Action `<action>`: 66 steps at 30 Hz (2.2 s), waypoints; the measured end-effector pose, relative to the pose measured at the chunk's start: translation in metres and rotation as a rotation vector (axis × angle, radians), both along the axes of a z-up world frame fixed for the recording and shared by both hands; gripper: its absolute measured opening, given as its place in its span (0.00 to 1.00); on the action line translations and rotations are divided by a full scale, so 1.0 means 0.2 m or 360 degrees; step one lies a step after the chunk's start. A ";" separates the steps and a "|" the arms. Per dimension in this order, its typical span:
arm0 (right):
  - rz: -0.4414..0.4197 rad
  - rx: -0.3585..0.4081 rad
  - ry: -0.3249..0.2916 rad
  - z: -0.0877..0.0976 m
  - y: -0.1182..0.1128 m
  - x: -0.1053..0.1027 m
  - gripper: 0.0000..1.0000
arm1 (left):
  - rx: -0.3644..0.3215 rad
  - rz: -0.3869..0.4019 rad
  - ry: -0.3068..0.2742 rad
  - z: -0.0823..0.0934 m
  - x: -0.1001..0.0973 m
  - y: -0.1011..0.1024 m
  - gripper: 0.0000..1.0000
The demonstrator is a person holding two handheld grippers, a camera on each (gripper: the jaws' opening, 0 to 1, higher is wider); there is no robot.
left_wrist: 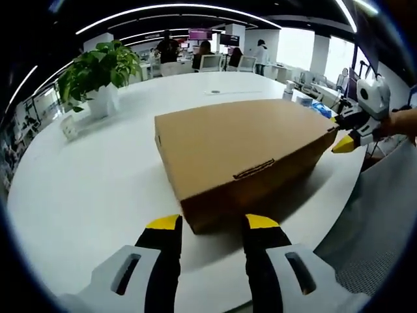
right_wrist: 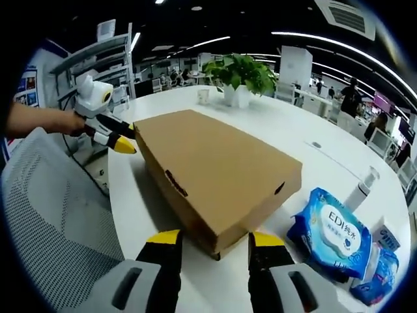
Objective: Operate the shoe box by opening the lid, removing the specified soft item, and placing it in the target area until the item is outside and the box remains undamaged.
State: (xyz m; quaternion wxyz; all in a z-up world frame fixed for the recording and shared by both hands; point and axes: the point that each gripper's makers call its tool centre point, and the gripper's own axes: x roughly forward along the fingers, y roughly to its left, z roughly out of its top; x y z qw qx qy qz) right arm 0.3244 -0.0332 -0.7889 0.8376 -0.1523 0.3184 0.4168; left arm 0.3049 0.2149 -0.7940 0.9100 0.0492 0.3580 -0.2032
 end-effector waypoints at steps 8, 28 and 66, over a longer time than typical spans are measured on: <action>-0.0025 0.0022 0.0019 0.04 -0.02 -0.01 0.40 | -0.0012 0.0017 -0.0005 0.04 -0.03 0.02 0.40; -0.0018 0.0048 -0.0045 0.13 0.04 0.03 0.44 | 0.0005 -0.0026 -0.0095 0.16 0.03 -0.01 0.43; -0.0074 0.0011 -0.0037 0.04 0.04 0.06 0.42 | -0.0020 -0.0019 -0.0040 0.08 0.07 -0.03 0.41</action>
